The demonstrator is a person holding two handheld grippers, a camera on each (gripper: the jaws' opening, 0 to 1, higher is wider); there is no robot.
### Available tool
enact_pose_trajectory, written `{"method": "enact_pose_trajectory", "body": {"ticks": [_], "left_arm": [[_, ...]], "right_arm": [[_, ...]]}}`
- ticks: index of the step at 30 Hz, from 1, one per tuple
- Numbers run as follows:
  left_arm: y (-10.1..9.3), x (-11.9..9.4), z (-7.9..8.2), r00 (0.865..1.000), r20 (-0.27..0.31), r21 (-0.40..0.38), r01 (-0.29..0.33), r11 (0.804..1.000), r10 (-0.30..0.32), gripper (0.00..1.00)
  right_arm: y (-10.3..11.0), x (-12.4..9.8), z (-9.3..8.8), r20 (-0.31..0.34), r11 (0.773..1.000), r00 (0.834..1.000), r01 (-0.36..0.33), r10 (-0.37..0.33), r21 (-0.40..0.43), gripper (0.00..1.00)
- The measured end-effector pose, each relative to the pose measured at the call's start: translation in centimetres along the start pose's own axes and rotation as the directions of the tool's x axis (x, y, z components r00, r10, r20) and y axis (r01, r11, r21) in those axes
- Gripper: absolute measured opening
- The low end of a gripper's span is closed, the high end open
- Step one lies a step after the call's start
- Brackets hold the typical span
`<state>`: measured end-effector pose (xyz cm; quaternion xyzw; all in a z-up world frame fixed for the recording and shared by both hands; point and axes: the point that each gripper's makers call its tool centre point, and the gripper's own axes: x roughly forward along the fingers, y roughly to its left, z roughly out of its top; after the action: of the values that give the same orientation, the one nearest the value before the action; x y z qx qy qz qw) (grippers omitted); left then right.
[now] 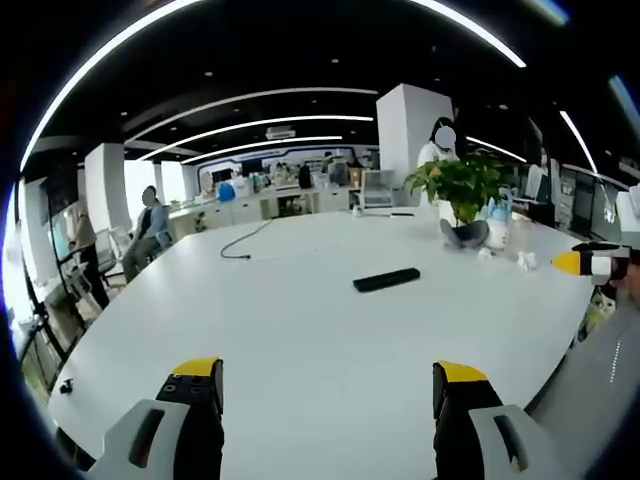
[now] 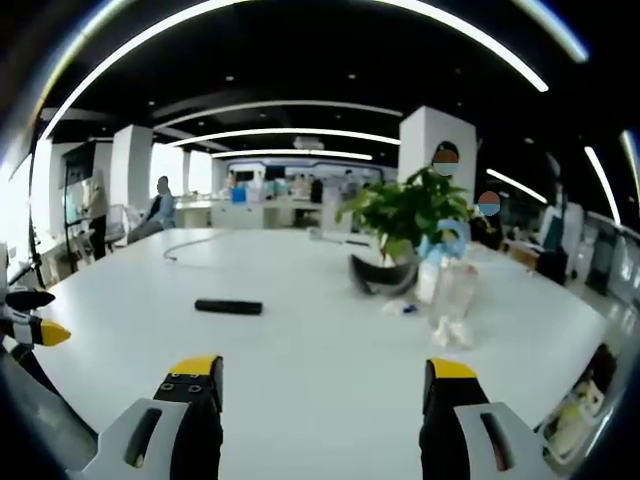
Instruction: Press the specified remote control buttons in sequence, fully releasing each button before pressing the next.
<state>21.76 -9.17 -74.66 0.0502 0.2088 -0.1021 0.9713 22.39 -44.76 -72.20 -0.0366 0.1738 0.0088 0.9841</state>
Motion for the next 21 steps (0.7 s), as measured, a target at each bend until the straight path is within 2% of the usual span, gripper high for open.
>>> {"method": "enact_pose_trajectory", "body": {"ticks": [9,17,21], "left_arm": [[-0.6,0.1,0.0,1.0,-0.009,0.012,0.027,1.0,-0.027,0.9],[-1.1,0.0,0.5,0.998,0.006,0.008,0.066,0.998,-0.066,0.9],[-1.4,0.4,1.0,0.996,-0.004,0.056,0.084,0.995,-0.084,0.89]], "right_arm": [[0.2,0.1,-0.2,-0.013,1.0,1.0,-0.01,0.009,-0.004,0.81],[0.2,0.0,-0.1,-0.007,1.0,1.0,-0.012,0.012,-0.002,0.81],[0.0,-0.2,0.1,0.005,1.0,1.0,-0.004,0.004,0.003,0.81]]}}
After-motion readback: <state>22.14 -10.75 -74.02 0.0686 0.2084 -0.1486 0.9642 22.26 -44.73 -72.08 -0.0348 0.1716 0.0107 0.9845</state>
